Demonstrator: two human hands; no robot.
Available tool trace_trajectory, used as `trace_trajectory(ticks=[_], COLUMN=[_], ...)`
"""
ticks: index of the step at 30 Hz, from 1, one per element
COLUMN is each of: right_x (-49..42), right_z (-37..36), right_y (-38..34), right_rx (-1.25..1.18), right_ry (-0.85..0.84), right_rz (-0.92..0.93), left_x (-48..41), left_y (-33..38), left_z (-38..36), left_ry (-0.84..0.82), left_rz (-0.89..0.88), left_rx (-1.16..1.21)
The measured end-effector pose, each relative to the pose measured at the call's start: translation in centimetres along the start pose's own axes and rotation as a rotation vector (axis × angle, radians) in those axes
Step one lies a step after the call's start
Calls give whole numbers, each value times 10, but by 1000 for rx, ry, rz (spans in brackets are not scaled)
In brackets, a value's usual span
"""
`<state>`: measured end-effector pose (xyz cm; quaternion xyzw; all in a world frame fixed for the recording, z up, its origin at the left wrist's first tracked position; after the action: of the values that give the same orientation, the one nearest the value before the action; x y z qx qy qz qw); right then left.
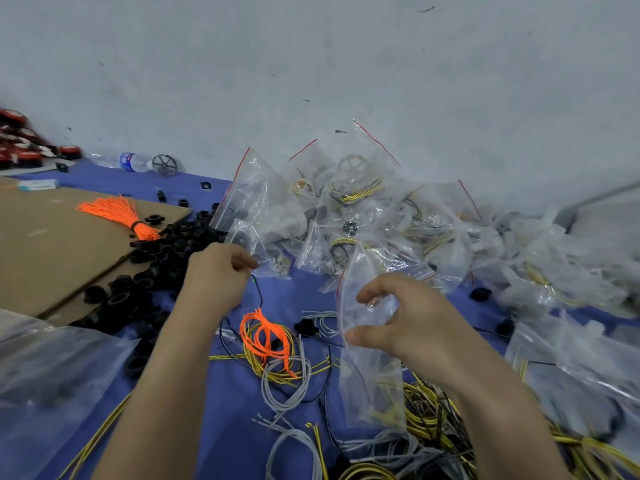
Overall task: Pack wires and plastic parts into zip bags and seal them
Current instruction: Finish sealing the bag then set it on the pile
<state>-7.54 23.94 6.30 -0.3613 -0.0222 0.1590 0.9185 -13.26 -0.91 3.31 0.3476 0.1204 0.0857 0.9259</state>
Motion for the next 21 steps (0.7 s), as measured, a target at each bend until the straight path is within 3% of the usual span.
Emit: trace_trajectory(ticks=[5, 21], right_x=[0, -2], right_z=[2, -5], right_y=[3, 6], right_rx=[-12, -25], right_ry=[-2, -40], right_rz=[-21, -42], left_x=[-5, 4], left_y=[-43, -86], left_z=[-47, -60], left_ry=[-178, -68], left_rz=[189, 412], left_rx=[-81, -305])
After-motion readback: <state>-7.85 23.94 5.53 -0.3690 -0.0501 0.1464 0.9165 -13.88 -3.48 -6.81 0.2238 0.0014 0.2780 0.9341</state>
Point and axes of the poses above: each hand's wrist, its own x-axis away from the middle knuckle, its own z-axis out of the back of the hand, y = z × x, the point moved 10 cm from there along -x, towards the middle knuckle, and after that the axes turned 8 degrees about -y, right-handed, at the moved point
